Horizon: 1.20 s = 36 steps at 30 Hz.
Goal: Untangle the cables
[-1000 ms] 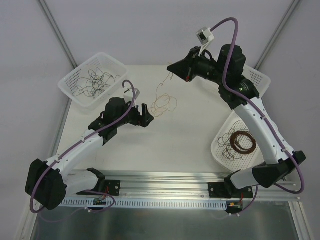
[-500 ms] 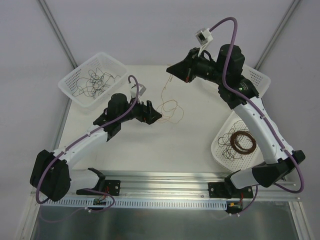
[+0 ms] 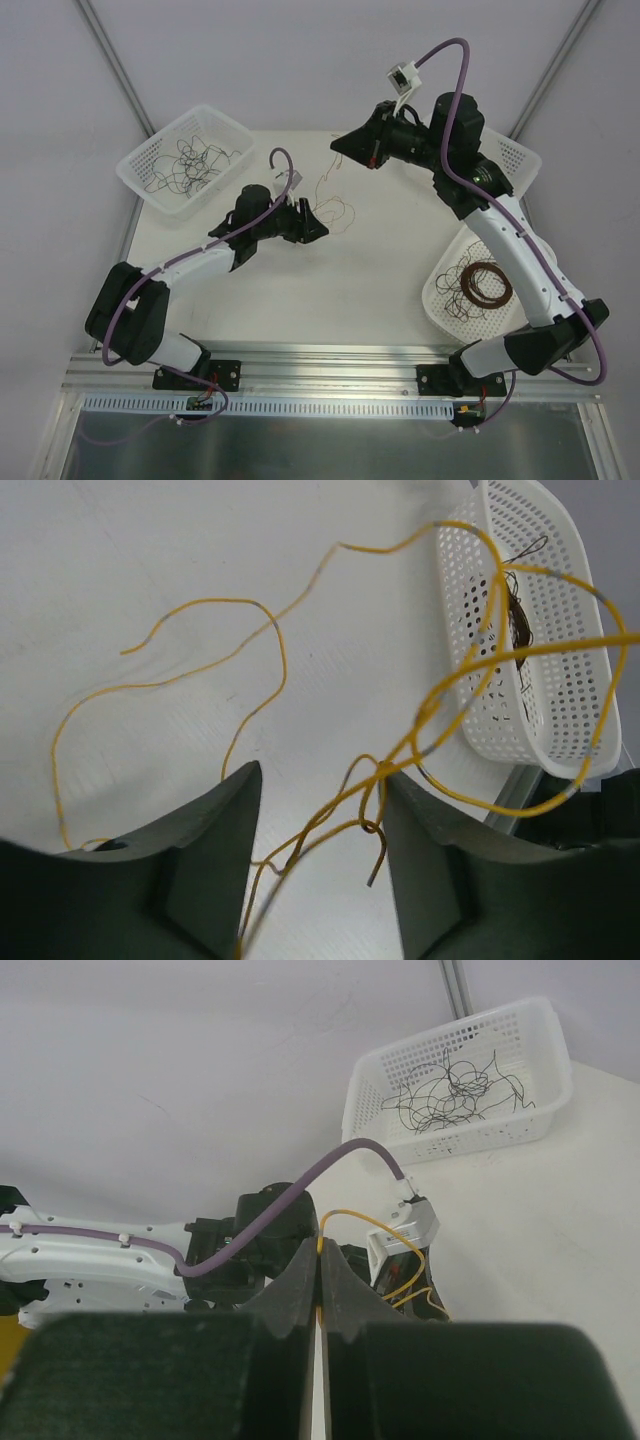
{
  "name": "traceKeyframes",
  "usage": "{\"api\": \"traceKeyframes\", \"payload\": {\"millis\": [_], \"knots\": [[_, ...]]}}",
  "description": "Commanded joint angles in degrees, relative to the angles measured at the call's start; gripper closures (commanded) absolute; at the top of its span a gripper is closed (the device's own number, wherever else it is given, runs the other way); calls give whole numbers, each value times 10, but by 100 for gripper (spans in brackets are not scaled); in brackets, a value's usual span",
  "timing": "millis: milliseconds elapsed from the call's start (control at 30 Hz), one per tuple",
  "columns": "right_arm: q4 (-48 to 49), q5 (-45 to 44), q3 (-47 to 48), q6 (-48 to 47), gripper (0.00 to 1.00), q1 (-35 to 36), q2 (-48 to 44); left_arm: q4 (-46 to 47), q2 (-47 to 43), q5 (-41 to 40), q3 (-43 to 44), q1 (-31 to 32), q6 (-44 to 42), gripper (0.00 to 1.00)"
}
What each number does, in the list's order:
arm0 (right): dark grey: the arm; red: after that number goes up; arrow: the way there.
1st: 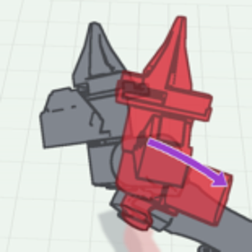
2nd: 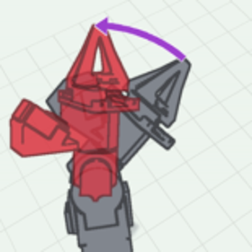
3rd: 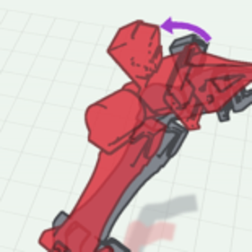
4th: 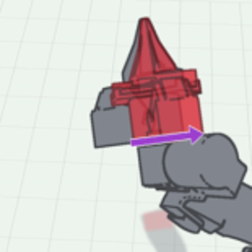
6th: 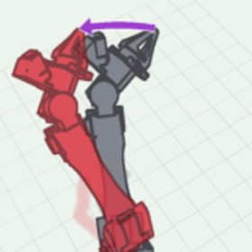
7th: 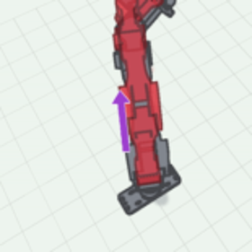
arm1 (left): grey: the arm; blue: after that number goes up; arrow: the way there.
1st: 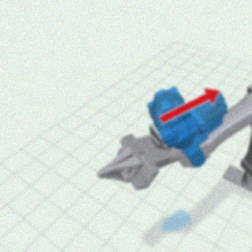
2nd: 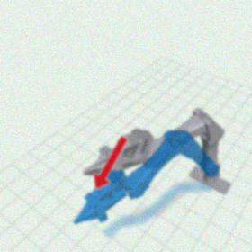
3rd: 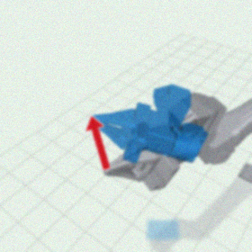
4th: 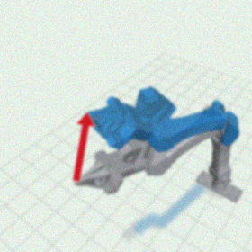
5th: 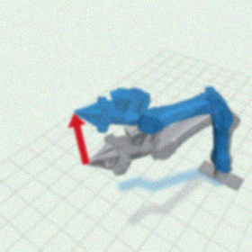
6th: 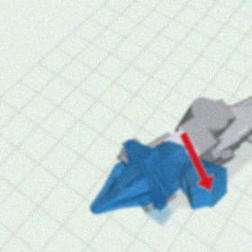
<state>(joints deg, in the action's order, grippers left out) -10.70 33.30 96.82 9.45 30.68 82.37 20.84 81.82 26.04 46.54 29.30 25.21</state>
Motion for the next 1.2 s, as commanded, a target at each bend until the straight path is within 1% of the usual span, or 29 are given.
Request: {"api": "traceKeyframes", "payload": {"millis": [0, 33, 67, 167, 200, 233, 267, 300, 333, 367, 400, 500, 533, 567, 667, 800, 867, 933, 1067, 1167], "knots": [[20, 7, 4, -3, 99, -4, -34, 39, 16, -14, 11, 4, 16, 54], [11, 5, 5, -12, 99, -6, -37, 34, 18, -26, 8, 5, 15, 57], [8, 0, 5, -14, 99, -14, -41, 25, 20, -55, 2, 4, 13, 63], [-5, -5, 7, -16, 99, -35, -55, -16, 24, -102, -14, -7, 12, 66], [-10, -6, 9, -16, 99, -52, -57, -29, 24, -140, -19, -13, 19, 71], [-19, -7, 13, -15, 99, -60, -63, -53, 25, -153, -24, -22, 42, 74], [-23, -7, 14, -15, 99, -77, -66, -63, 26, -160, -35, -50, 55, 77], [-27, -6, 16, -15, 99, -86, -69, -67, 24, -163, -43, -65, 70, 80], [-31, -6, 16, -15, 99, -95, -72, -68, 22, -163, -52, -84, 101, 82], [-32, -6, 16, -15, 99, -112, -80, -69, 19, -164, -71, -112, 113, 82], [-33, -5, 16, -12, 99, -121, -84, -69, 12, -166, -80, -125, 120, 83], [-42, -3, 21, -10, 99, -158, -96, -87, -4, -175, -93, -148, 125, 81], [-48, -3, 22, -11, 99, -167, -98, -94, -8, -186, -91, -150, 121, 78], [-49, -1, 23, -10, 99, -186, -104, -110, -12, -194, -91, -151, 120, 76], [-54, -2, 24, -8, 99, -227, -113, -138, -16, -221, -84, -160, 116, 75], [-60, 1, 20, -7, 99, -270, -128, -193, -18, -246, -81, -182, 124, 75], [-63, 2, 17, 4, 99, -290, -129, -205, -24, -257, -82, -198, 126, 73], [-62, 13, 12, 9, 99, -294, -129, -222, -31, -257, -82, -212, 121, 71], [-71, 20, 8, 6, 99, -295, -128, -255, -49, -258, -73, -224, 105, 71], [-84, 28, 15, -3, 99, -295, -126, -281, -61, -287, -66, -227, 90, 71]]}}
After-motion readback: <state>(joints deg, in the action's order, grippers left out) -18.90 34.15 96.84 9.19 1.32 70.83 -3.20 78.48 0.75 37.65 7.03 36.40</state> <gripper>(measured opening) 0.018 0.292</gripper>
